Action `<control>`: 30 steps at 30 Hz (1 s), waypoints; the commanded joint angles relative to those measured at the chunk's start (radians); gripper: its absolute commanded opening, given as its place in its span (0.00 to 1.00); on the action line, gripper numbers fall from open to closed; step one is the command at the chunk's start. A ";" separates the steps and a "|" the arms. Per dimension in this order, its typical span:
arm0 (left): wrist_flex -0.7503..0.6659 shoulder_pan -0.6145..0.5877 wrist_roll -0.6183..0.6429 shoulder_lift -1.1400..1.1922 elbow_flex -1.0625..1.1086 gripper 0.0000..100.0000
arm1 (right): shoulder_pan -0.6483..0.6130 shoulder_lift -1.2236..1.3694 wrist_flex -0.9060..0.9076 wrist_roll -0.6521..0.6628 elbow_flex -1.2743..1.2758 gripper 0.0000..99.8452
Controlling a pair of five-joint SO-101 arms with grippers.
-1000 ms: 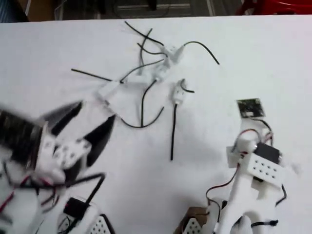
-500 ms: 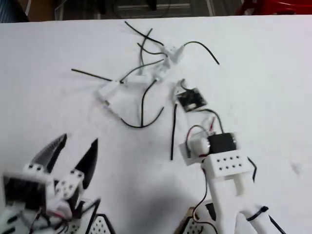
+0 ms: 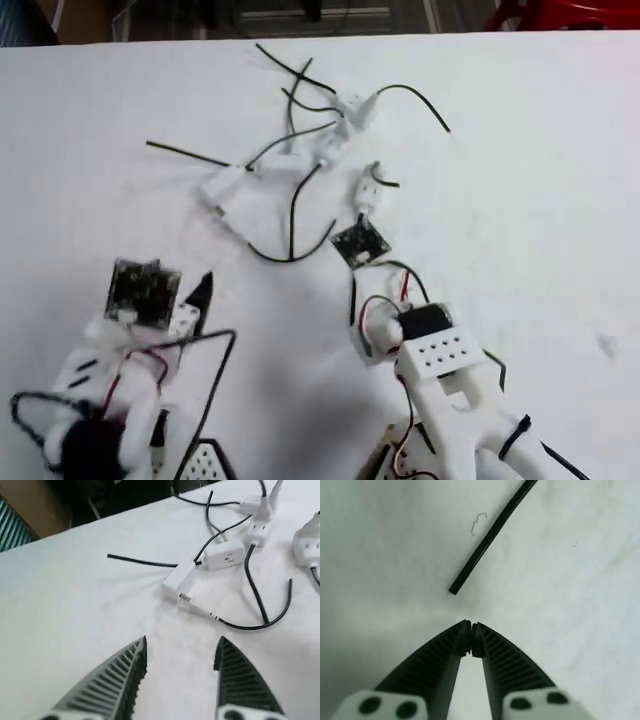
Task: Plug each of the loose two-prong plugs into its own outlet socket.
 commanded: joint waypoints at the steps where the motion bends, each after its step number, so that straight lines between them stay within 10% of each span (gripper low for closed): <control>1: -0.091 -0.048 -0.002 -0.002 0.126 0.12 | 0.005 -0.021 -0.013 -0.002 0.008 0.02; 16: 0.014 -0.262 0.000 -0.002 0.390 0.02 | 0.260 -0.016 -0.045 -0.002 0.123 0.02; 30: 0.038 -0.205 0.066 -0.002 0.390 0.02 | 0.193 -0.019 -0.093 -0.008 0.183 0.02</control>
